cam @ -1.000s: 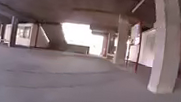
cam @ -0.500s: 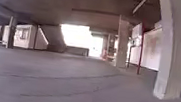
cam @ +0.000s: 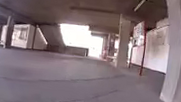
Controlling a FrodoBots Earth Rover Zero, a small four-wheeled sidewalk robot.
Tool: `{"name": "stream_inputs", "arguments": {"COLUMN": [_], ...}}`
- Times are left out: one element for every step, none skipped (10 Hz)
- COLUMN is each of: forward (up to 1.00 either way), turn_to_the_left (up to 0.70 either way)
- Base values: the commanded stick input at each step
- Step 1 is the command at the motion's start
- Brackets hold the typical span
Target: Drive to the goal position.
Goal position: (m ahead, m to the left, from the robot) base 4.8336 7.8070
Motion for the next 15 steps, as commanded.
{"name": "stream_inputs", "arguments": {"forward": [0.5,0.5,0.5,0.5,0.5,0.5,0.5,0.5,0.5,0.5,0.5,0.5,0.5,0.5,0.5], "turn_to_the_left": [0.0,0.0,0.0,0.0,0.0,0.0,0.0,0.0,0.0,0.0,0.0,0.0,0.0,0.0,0.27]}}
